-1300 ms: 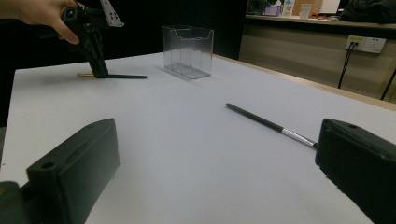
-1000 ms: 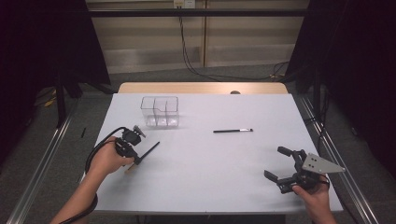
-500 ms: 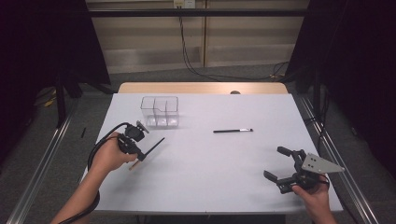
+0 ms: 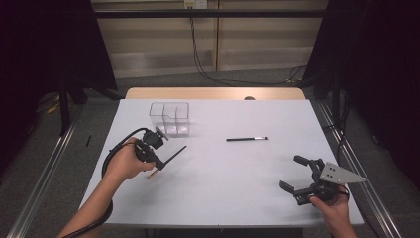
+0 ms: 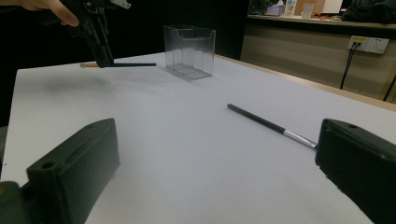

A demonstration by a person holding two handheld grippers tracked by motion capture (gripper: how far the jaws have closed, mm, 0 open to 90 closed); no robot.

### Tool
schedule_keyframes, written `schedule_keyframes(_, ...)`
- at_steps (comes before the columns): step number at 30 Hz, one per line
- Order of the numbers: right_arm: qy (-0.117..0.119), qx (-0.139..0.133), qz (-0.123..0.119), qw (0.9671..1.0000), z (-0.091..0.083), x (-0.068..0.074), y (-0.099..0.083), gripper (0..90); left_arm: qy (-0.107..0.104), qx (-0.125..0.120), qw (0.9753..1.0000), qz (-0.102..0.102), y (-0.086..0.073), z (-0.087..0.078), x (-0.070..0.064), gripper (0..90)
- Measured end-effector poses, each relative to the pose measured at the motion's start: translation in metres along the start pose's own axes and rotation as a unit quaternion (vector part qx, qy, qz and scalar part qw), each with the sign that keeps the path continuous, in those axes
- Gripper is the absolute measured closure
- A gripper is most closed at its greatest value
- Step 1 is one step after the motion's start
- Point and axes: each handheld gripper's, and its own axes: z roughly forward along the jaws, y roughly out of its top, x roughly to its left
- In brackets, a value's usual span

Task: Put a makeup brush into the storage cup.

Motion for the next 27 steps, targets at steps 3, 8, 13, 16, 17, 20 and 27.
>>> schedule_keyframes(3,0.001,0.002,0.0,1.0,0.0,0.0,0.0,0.0,-0.01,-0.002,0.9999,0.007,0.006,0.0,-0.007,83.7)
schedule_keyframes(8,0.002,0.003,-0.001,1.0,0.001,0.0,0.0,0.0,-0.02,-0.008,0.9995,0.023,0.017,0.0,-0.018,83.7)
schedule_keyframes(13,0.003,0.002,0.0,1.0,0.002,0.0,0.0,0.0,-0.028,-0.007,0.9987,0.041,0.028,0.001,-0.029,83.7)
schedule_keyframes(16,0.004,0.002,-0.001,1.0,0.003,0.0,0.0,0.0,-0.033,-0.008,0.9982,0.05,0.033,0.003,-0.033,83.6)
schedule_keyframes(17,0.005,0.003,-0.001,1.0,0.003,0.0,0.0,0.0,-0.036,-0.009,0.998,0.052,0.036,0.004,-0.036,83.7)
schedule_keyframes(20,0.005,0.002,-0.001,1.0,0.003,0.0,0.0,0.0,-0.039,-0.009,0.9973,0.061,0.041,0.005,-0.041,83.7)
schedule_keyframes(27,0.004,0.001,0.0,1.0,0.003,-0.001,0.0,0.0,-0.049,-0.009,0.9956,0.079,0.053,0.007,-0.052,83.7)
